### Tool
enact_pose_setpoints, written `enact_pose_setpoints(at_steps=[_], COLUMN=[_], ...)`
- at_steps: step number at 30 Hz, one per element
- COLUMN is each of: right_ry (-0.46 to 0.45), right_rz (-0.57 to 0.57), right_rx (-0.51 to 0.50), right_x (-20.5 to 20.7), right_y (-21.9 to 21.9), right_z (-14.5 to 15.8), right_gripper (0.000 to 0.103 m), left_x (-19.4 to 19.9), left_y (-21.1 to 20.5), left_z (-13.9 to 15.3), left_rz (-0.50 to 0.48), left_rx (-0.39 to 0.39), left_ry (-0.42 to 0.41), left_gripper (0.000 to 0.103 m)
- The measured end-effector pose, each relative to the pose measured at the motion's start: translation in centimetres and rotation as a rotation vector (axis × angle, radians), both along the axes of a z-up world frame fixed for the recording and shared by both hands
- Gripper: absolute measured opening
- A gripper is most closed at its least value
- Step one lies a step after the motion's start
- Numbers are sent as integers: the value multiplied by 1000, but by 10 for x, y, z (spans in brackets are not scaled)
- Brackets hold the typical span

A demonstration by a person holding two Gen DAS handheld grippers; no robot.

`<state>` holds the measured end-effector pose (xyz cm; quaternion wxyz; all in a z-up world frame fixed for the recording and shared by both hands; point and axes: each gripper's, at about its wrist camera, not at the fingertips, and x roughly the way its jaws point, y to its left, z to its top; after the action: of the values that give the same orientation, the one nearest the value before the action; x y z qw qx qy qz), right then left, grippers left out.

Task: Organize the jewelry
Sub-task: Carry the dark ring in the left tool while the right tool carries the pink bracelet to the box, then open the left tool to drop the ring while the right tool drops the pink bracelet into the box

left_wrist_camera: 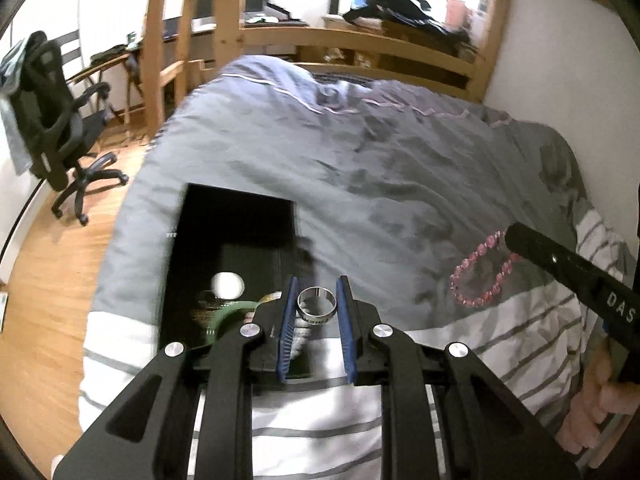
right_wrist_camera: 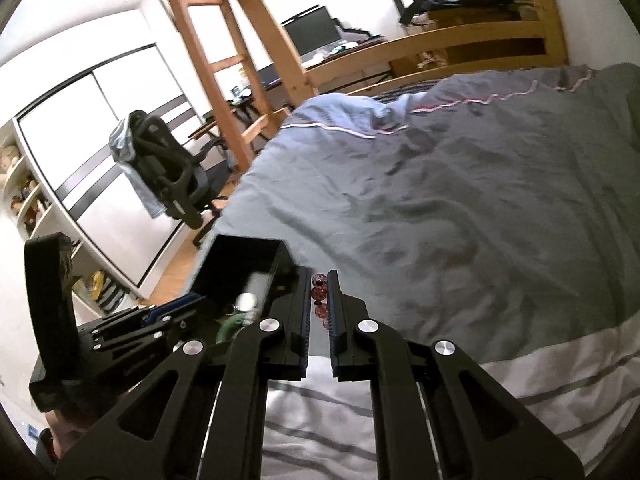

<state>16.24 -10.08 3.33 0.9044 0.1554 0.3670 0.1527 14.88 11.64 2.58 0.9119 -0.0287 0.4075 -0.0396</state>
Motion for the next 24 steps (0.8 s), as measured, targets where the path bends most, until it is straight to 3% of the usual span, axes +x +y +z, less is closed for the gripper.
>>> enact_pose_setpoints(at_steps=[5,12,16,20,24], right_ry=[-20,6,17,37,51], right_rz=[60,131,150,170,182], right_rx=[-9,12,13,24,26], right_x=[5,31,48,60,67], right_y=[39,92,119,133,137], right_z=[10,3,-4,-15,-28], right_gripper=[8,8,8,8,8], left_x=[1,10,11,14,17], left_y=[44,61,58,67,71], left_z=[-2,-25,-33,-38,-44], left_rz=[74,27,13,65,69], left_rx=[-43,-81,-49,-4,-4], left_ry=[8,80,101,115,131], left_gripper=[19,19,19,19,19])
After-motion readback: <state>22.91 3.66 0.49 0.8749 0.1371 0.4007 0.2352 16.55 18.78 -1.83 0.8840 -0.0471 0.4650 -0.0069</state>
